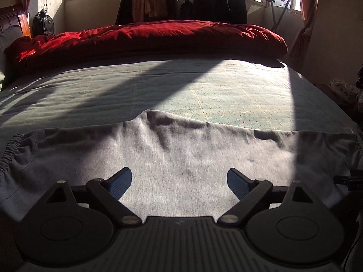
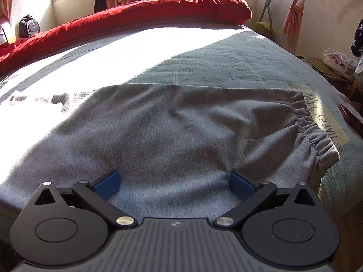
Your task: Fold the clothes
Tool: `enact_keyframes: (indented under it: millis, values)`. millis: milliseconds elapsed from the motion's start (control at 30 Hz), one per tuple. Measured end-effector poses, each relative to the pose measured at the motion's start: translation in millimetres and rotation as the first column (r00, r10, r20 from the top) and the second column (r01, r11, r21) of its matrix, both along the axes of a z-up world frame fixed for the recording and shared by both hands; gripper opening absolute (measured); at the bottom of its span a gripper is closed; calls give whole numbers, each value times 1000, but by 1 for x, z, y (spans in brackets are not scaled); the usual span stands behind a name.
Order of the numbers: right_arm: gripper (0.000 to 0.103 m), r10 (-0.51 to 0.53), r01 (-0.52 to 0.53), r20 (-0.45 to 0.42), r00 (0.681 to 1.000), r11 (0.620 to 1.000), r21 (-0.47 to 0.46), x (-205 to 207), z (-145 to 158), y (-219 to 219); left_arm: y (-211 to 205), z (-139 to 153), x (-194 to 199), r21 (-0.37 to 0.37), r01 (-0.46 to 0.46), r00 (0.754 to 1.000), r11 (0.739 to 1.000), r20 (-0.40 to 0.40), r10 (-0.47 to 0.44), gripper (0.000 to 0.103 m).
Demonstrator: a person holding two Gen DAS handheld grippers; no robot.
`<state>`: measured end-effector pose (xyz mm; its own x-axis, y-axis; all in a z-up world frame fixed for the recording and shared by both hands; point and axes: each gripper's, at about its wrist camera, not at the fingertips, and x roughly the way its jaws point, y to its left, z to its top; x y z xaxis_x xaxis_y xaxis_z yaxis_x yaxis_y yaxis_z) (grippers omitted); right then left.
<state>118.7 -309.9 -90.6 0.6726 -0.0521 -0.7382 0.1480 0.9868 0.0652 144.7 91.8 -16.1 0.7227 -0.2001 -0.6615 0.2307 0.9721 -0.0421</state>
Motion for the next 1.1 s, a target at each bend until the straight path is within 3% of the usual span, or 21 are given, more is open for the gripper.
enact_keyframes:
  millis: [167,267,400,567,733,933,1100]
  values:
    - [103,-2,0,21,1000,994,109,-8,16,4,31,36,-1,83,-9,996,997,87,2,91]
    - [103,11,-16,32,999,990,139,-8,22,15,70,48,3,100,-62,995,993,89,53,91]
    - [103,63,-67,34,997,986,154,-1,29,37,150,37,21,-32,-126,992,992,-19,126,91]
    - [103,130,-135,37,991,978,157,8,36,63,218,-16,39,-178,-226,966,958,-168,197,91]
    - [103,159,-157,-2,987,977,142,20,29,79,246,-53,24,-253,-287,950,924,-201,240,91]
    - [103,156,-151,-57,986,984,95,30,11,87,243,-40,15,-234,-248,963,940,-164,213,91]
    - [103,160,-157,-65,985,987,46,32,7,93,229,-28,39,-257,-178,982,950,-114,153,91]
